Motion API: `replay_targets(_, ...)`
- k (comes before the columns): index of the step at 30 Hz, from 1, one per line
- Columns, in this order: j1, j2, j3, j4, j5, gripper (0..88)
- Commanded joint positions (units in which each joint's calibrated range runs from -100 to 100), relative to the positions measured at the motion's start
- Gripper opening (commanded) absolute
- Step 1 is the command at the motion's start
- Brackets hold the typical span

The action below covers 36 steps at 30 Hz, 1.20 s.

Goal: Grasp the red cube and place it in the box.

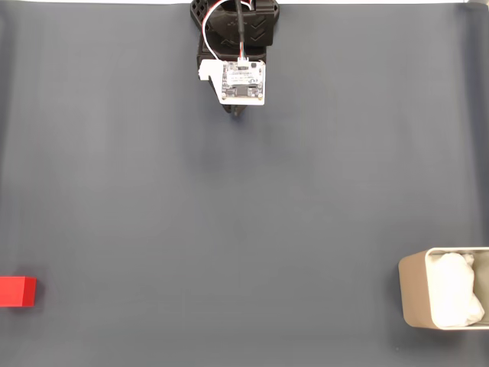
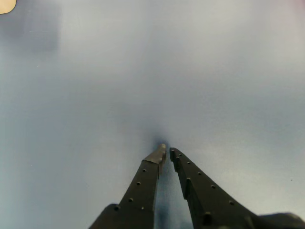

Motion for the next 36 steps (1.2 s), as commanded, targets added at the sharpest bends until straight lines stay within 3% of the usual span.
replay_targets(1,0.03,0.09,0.54,1.28,0.05,0.1)
replay_targets(36,0.03,0.09,0.54,1.20,-0.39,0.0)
